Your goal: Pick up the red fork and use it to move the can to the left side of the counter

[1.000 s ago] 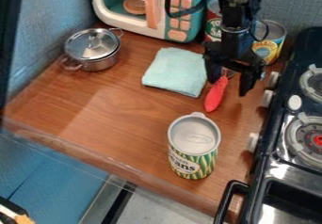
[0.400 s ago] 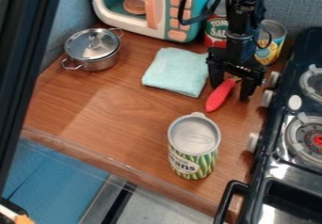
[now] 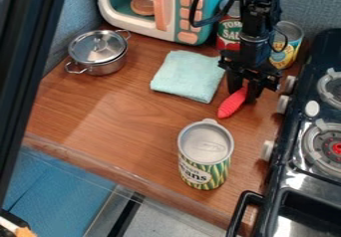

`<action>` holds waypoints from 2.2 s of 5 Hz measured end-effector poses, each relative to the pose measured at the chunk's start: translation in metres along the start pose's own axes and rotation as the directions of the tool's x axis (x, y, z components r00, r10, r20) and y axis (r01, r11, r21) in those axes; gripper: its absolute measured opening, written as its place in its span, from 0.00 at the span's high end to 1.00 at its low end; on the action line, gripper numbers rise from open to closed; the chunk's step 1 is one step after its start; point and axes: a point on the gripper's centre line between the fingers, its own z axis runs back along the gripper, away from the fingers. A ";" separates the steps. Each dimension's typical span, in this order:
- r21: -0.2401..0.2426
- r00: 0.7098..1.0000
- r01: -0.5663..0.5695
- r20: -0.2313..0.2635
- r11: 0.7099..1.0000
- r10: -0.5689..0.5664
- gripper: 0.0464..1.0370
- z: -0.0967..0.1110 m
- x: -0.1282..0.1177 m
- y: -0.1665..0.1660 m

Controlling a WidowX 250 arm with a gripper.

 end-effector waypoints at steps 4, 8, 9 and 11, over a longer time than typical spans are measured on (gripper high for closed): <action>-0.014 0.990 0.060 0.125 0.998 -0.057 0.70 0.062 -0.005 -0.013; -0.002 0.986 0.106 0.131 0.994 -0.105 0.70 0.109 -0.108 -0.087; -0.004 0.998 0.045 0.054 0.999 -0.045 0.70 0.088 -0.136 -0.085; -0.065 0.999 -0.026 -0.029 0.998 0.024 0.70 0.070 -0.164 -0.096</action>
